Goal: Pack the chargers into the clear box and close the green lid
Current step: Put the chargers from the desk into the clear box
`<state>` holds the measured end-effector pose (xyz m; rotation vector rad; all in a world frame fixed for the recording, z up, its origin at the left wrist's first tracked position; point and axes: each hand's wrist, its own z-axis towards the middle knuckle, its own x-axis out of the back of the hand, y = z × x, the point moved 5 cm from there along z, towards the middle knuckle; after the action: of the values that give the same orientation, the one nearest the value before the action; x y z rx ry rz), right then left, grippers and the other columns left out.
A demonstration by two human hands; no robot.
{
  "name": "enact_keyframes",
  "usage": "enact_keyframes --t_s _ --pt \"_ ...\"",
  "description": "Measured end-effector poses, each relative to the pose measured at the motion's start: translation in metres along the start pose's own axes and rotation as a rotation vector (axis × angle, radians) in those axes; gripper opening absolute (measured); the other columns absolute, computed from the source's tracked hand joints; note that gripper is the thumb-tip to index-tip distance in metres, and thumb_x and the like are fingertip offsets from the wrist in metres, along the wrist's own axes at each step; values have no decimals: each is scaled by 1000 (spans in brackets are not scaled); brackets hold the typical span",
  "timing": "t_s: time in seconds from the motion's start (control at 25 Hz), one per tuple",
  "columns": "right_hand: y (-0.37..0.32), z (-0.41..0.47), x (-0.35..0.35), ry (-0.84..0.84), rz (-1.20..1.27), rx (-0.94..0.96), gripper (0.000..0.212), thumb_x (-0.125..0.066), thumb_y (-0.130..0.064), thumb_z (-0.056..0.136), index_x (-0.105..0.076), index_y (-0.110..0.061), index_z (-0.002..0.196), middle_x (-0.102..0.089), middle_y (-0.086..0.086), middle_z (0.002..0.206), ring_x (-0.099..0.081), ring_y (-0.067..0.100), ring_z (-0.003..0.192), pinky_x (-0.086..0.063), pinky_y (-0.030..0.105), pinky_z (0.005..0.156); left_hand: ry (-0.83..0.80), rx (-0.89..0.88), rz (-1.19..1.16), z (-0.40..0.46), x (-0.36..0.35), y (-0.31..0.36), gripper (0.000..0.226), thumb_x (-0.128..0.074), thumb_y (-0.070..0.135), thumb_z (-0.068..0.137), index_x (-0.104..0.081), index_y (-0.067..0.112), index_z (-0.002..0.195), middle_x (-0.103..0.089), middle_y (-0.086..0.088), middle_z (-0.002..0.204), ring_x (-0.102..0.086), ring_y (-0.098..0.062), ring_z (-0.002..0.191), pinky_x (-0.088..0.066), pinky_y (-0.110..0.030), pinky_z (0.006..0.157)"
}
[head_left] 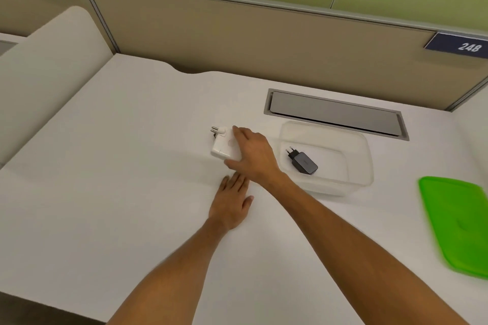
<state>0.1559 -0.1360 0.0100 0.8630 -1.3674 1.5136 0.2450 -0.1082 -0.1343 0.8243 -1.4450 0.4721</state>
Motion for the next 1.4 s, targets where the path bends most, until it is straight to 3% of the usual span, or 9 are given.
enact_keyframes --t_s 0.2,0.4,0.6,1.0,1.28,1.4 --pt "72 -21 63 111 -115 -224 89 -73 -51 65 -41 -11 138 -60 9 126 -59 28 102 -46 35 84 -5 -44 28 2 1 3 62 -20 41 98 -5 13 151 -4 0 162 0 -14 148 1 -37 121" --pt "147 -50 99 111 -193 -547 63 -73 -48 62 -56 -12 111 -64 8 107 -62 30 89 -39 30 64 -25 -42 19 0 3 4 61 -21 40 98 -6 13 151 -4 0 162 0 -14 148 1 -37 121" --pt "191 -76 96 56 -230 -762 57 -76 -47 64 -63 -8 103 -67 11 100 -63 31 89 -39 29 65 -24 -36 20 0 0 3 61 -22 39 98 -6 13 151 -5 -1 162 0 -14 148 1 -37 121" --pt "222 -81 52 -159 -221 -861 49 -76 -32 71 -61 -7 111 -66 13 107 -63 30 98 -42 30 68 -1 -51 -4 1 -2 2 60 -25 39 98 -12 11 150 -8 -2 161 -3 -15 148 1 -36 120" --pt "233 -75 37 -241 -247 -871 53 -71 -21 77 -52 -4 124 -56 16 121 -57 31 111 -49 36 85 0 -44 9 1 -4 1 61 -22 41 98 -9 13 151 -7 -1 161 -2 -14 148 2 -36 120" --pt "234 -73 35 -260 -256 -878 58 -71 -20 78 -49 -3 128 -53 15 123 -58 32 112 -50 37 84 -1 -42 8 2 -3 1 61 -22 40 98 -9 13 151 -7 -1 161 -1 -15 148 3 -36 120"
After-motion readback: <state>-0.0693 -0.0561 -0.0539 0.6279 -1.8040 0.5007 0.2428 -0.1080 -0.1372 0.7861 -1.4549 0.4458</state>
